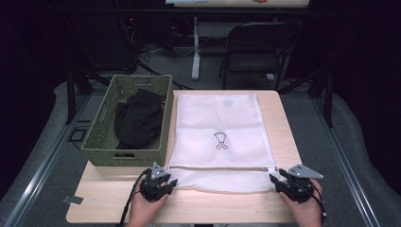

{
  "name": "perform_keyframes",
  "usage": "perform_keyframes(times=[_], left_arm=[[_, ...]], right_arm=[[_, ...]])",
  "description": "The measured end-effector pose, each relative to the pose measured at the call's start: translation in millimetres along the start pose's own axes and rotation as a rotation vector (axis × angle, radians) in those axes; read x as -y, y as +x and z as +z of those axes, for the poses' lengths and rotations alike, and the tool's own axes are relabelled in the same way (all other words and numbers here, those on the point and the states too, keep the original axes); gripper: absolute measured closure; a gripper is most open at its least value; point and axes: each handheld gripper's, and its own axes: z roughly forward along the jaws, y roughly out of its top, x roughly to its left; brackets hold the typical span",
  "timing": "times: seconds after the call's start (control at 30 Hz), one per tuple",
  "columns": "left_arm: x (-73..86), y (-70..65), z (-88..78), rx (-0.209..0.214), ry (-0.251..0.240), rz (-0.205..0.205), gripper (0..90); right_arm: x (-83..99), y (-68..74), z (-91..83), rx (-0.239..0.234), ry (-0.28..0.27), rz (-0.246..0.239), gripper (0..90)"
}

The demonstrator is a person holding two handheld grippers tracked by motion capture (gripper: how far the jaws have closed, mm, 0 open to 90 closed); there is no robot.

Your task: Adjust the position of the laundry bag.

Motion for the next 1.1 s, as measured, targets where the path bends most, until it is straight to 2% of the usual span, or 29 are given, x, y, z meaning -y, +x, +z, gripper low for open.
perform_keyframes(times=[0.07, 0.13, 0.27, 0.4, 0.6, 0.93, 1.1], left_arm=[[0.0, -0.2, 0.0, 0.002, 0.0, 0.001, 64.5], [-0.1, -0.1, 0.1, 0.004, 0.0, -0.001, 65.4], [-0.3, -1.5, 0.6, 0.004, -0.002, 0.0, 67.1], [-0.1, -2.3, 1.1, 0.009, -0.004, 0.009, 68.0], [-0.2, -2.2, 1.1, 0.009, -0.003, -0.003, 67.8], [0.5, 0.0, 1.2, 0.021, -0.012, 0.0, 68.8], [0.5, 1.1, 1.2, 0.029, -0.013, -0.007, 72.5]], right_arm=[[1.7, -4.4, -1.0, 0.013, 0.02, 0.02, 59.4], [3.9, -8.4, 0.5, 0.018, 0.045, 0.061, 61.9], [7.9, -11.9, 6.1, 0.012, 0.091, 0.105, 64.4], [10.2, -12.5, 11.2, 0.027, 0.123, 0.108, 64.4], [13.0, -13.2, 16.7, 0.02, 0.161, 0.124, 64.7], [13.1, -13.1, 20.0, 0.015, 0.171, 0.126, 71.9], [12.3, -12.6, 20.2, 0.014, 0.174, 0.118, 77.2]])
